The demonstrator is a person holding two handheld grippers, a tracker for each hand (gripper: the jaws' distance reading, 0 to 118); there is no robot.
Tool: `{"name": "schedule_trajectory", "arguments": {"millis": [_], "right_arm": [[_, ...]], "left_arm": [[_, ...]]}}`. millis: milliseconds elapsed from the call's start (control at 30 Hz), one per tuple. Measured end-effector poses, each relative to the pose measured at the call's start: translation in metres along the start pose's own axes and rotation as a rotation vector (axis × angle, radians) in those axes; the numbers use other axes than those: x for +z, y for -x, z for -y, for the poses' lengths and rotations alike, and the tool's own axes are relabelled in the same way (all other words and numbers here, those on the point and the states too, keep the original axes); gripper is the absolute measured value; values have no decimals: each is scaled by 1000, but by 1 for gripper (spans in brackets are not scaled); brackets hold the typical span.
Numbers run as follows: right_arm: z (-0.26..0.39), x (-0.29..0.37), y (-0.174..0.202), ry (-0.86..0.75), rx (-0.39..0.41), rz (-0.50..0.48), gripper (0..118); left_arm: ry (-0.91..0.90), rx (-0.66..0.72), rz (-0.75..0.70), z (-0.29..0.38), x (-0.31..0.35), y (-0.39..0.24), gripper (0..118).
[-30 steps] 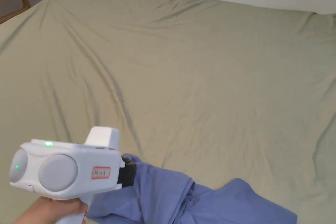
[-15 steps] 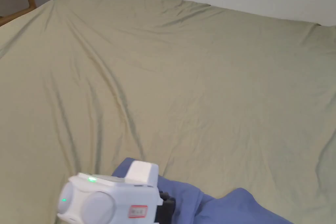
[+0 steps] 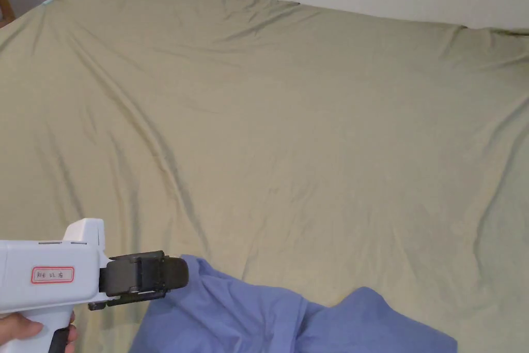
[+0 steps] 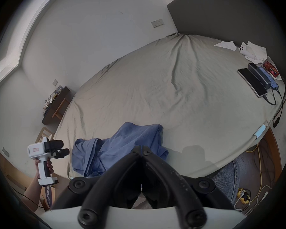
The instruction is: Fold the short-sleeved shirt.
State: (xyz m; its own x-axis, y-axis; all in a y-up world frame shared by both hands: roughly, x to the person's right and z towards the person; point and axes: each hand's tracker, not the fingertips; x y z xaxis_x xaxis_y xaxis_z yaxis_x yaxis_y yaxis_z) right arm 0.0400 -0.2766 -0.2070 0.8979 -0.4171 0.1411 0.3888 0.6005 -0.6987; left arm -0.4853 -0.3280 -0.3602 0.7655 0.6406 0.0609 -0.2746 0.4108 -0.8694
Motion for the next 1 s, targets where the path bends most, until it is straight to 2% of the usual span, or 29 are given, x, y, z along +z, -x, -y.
{"name": "schedule_trajectory", "arguments": {"millis": [167,200,267,300,333,367,433,467,500,567,633,767,833,933,1000], "right_arm": [[-4,0,4,3,8,18,1],[-5,0,6,4,12,18,1],[-5,-1,9,5,17,15,1],[-5,-1,9,7,19,12,1],[-5,-3,9,10,20,8,1],[-5,-5,9,14,21,5,1],[-4,-9,10,22,22,2,1],[-3,-10,10,27,21,1,1],[-2,-11,10,32,19,-2,1],[0,-10,9,36,15,-11,1],[0,-9,7,37,11,-16,1],[-2,-6,-4,18,-11,0,1],[-3,-3,-8,8,-27,7,1],[-4,0,-11,-7,-40,17,1],[-4,3,-14,-16,-42,19,1]], "left_arm": [[109,-69,-52,17,-37,-4,107],[103,-94,-103,22,-44,-11,103],[48,-186,-98,25,-37,-30,99],[57,-186,-77,24,-38,-28,85],[70,-177,-167,24,-40,-36,58],[74,-214,-240,25,-41,-41,49],[62,-226,-267,26,-37,-43,23],[67,-182,-263,23,-34,-42,18],[69,-107,-191,21,-29,-38,14],[51,-45,-201,19,-20,-35,13],[27,-56,-229,21,-9,-35,13],[6,28,-155,26,17,-37,13],[-8,23,-169,24,25,-37,12],[-40,11,-313,11,33,-28,12],[-86,64,-401,-1,42,-15,12]]}}
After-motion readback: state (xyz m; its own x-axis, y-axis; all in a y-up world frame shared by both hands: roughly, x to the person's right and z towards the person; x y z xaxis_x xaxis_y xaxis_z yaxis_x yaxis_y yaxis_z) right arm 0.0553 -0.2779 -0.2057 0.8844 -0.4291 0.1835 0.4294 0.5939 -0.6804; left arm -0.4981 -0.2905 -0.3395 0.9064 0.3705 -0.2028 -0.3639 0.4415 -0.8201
